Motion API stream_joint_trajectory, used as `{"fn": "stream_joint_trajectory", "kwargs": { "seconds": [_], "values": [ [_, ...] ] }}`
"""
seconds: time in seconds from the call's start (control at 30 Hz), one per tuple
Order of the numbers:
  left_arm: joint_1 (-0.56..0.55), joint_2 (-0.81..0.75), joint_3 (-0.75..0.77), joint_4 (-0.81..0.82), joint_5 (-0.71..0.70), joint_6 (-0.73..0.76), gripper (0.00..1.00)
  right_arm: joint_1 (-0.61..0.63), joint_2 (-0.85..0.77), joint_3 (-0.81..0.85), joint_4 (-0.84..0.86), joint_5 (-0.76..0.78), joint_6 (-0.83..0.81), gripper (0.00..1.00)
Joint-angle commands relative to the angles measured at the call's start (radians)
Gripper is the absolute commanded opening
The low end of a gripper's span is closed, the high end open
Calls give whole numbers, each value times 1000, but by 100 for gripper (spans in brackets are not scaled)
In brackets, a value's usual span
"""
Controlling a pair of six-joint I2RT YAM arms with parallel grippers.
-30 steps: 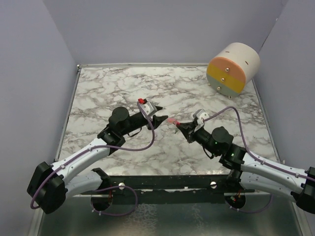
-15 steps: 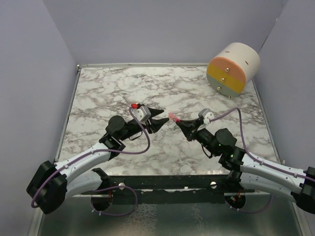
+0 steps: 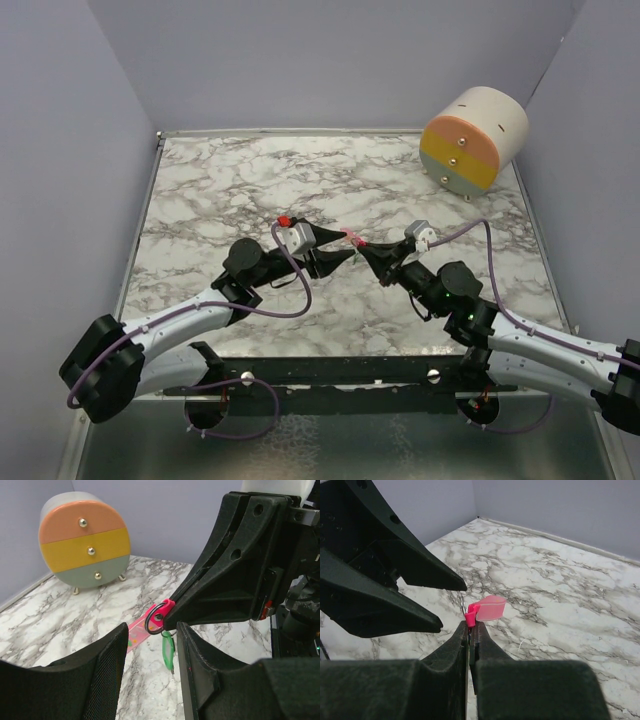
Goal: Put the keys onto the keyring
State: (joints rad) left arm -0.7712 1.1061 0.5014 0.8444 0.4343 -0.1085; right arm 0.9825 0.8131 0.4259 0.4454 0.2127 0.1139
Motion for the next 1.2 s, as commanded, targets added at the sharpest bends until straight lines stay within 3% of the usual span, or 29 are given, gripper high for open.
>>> {"fn": "stream_joint_trajectory", "kwargs": {
  "seconds": [0.0,0.33,0.67,1.07,1.1,1.17],
  "values": [
    [-16,14,28,42,25,16,45,5,1,17,43,-24,9,1],
    [-19,31,44,40,14,32,44,4,-1,16,48,-91,-3,1],
    [-19,46,52,40,17,33,20,5,-15,5,53,-105,-5,1],
    [-18,52,56,42,24,32,0,5,-8,10,48,-113,-4,1],
    [-19,52,57,41,24,33,0,5,-4,16,38,-108,-3,2],
    [-18,49,57,39,19,37,0,4,10,37,6,-94,-1,15]
  ]
}}
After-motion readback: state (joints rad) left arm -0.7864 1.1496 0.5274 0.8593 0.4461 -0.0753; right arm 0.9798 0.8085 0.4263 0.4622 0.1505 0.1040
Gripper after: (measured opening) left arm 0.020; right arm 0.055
